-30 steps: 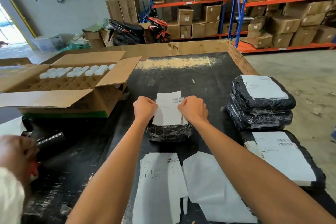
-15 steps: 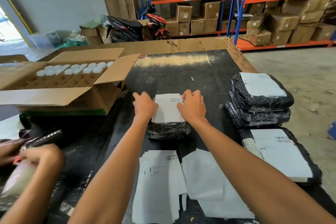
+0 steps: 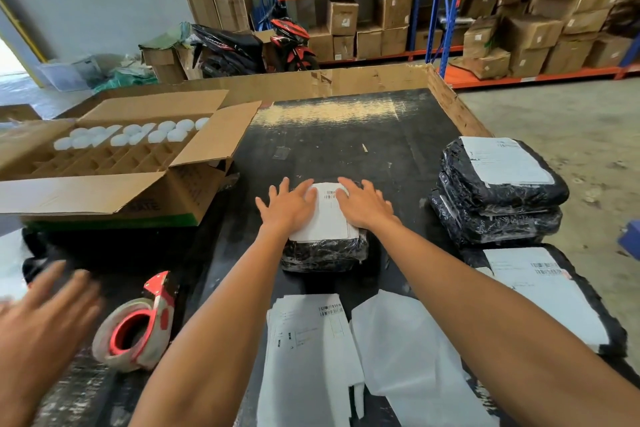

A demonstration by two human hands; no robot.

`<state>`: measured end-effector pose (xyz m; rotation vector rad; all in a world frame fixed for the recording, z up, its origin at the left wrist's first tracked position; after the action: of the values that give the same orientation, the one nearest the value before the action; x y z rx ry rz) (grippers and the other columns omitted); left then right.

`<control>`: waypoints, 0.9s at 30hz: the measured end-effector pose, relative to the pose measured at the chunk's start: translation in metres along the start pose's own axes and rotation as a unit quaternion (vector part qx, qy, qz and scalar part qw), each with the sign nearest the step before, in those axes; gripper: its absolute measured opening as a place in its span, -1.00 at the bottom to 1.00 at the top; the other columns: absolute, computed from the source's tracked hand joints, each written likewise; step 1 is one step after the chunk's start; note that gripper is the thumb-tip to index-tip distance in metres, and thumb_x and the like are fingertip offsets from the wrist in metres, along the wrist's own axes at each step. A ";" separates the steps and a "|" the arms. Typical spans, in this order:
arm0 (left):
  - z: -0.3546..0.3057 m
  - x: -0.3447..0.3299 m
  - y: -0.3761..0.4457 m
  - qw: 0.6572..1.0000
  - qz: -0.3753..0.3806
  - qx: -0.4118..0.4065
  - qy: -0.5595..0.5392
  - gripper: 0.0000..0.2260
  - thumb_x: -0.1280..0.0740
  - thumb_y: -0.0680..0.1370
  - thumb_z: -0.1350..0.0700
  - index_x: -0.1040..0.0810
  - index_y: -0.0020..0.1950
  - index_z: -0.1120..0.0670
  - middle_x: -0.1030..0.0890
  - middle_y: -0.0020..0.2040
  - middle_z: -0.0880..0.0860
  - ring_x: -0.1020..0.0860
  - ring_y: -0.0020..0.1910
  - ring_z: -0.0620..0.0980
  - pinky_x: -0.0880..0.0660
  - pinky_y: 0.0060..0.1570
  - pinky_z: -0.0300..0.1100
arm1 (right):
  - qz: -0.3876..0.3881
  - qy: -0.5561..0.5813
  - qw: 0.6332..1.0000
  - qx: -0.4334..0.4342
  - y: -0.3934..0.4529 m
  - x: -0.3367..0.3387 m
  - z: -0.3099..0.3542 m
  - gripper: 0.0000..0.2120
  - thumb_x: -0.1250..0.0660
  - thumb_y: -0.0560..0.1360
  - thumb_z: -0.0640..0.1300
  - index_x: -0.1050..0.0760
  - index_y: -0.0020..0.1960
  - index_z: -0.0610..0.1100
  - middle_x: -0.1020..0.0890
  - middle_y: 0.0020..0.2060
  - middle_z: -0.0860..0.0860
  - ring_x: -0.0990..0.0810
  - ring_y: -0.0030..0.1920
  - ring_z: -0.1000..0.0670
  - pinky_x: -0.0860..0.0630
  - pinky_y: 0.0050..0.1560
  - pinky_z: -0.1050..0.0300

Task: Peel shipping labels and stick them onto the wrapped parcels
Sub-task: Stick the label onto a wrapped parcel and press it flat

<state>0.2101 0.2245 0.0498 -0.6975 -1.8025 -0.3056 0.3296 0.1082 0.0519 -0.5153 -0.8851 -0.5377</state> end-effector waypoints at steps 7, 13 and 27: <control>0.019 -0.007 -0.003 0.993 0.008 0.000 -0.115 -0.46 0.12 0.68 -0.17 0.02 0.66 -0.10 -0.14 0.64 0.06 -0.10 0.62 0.14 -0.15 0.51 0.22 | 0.029 0.036 0.999 -0.009 -0.021 -0.013 -0.001 -0.28 0.01 0.61 0.38 0.24 0.64 0.20 0.19 0.64 -0.18 -0.13 0.57 -0.39 -0.15 0.49 -0.32; 0.014 -0.003 -0.035 0.984 -0.020 0.004 -0.175 -0.48 0.04 0.72 -0.09 0.03 0.67 -0.02 -0.38 0.54 0.10 -0.36 0.47 0.20 -0.31 0.34 0.03 | 0.024 0.069 0.997 0.015 -0.035 -0.022 -0.013 -0.05 -0.12 0.51 0.48 0.32 0.63 0.14 0.02 0.64 -0.23 -0.20 0.55 -0.38 -0.22 0.47 -0.32; 0.020 -0.018 -0.081 0.927 -0.129 0.012 -0.352 -0.57 0.00 0.74 0.04 -0.15 0.64 -0.04 -0.38 0.48 -0.07 -0.48 0.22 -0.20 -0.32 0.31 -0.12 | 0.032 0.547 0.829 -0.115 -0.054 -0.021 -0.017 -0.06 -0.51 0.48 0.12 -0.05 0.64 -0.15 -0.28 0.56 -0.10 -0.31 0.52 -0.20 -0.39 0.31 -0.14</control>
<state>0.1499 0.1655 0.0374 -0.5893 -2.5921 -0.2163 0.2944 0.0613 0.0356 -0.3561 0.3058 -0.7547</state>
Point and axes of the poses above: each hand's wrist, its own y-axis towards the middle knuckle, its own x-axis out of the back of the hand, z = x × y, the point moved 5 cm from there along y, towards the middle knuckle
